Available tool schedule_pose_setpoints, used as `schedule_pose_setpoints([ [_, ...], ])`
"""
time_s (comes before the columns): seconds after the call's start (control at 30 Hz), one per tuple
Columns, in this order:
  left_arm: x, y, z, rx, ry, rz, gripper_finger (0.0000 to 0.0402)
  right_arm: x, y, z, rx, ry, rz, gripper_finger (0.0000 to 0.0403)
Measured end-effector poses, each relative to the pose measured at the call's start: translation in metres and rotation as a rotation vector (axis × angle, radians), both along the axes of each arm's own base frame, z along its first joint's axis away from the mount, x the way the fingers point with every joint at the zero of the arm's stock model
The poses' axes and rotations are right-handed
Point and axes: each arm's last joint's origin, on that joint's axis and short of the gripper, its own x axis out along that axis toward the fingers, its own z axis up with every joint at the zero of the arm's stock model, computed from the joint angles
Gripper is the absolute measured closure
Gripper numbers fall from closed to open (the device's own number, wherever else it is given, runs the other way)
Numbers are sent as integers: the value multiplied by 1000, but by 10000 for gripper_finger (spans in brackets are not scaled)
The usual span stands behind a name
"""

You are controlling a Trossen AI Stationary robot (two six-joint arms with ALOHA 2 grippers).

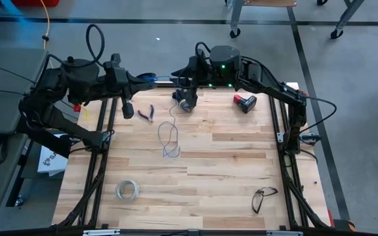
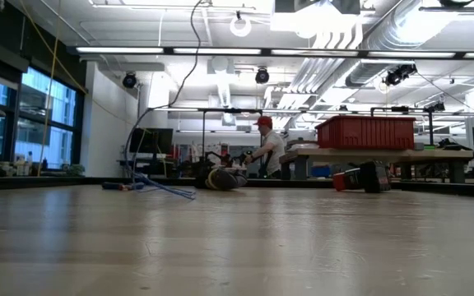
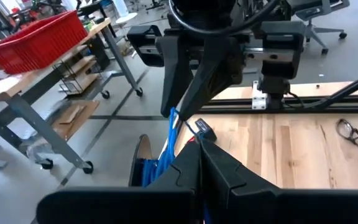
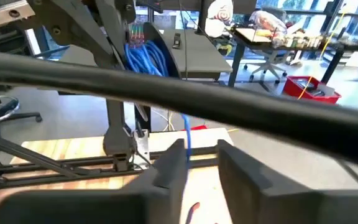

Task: Coil cords
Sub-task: Coil the blue wire onto the black spool

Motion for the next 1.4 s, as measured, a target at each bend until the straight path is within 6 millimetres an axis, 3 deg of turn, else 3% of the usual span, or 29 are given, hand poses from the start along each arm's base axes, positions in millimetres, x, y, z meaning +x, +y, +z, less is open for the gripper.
schedule_pose_setpoints([
  [0.2,-3,0,2,20,-11,-9,401,-6,3,0,25,37,-32,234],
  [0.33,-4,0,6,71,-24,-16,401,-12,4,-5,34,112,-47,205],
  [0.57,0,3,19,119,-141,-10,401,-15,5,-10,134,157,-11,202],
  [0.93,1,3,22,120,-175,-7,401,-15,1,-10,265,146,103,202],
  [1.4,3,3,31,154,-258,-7,401,-16,-4,-10,216,151,110,202],
])
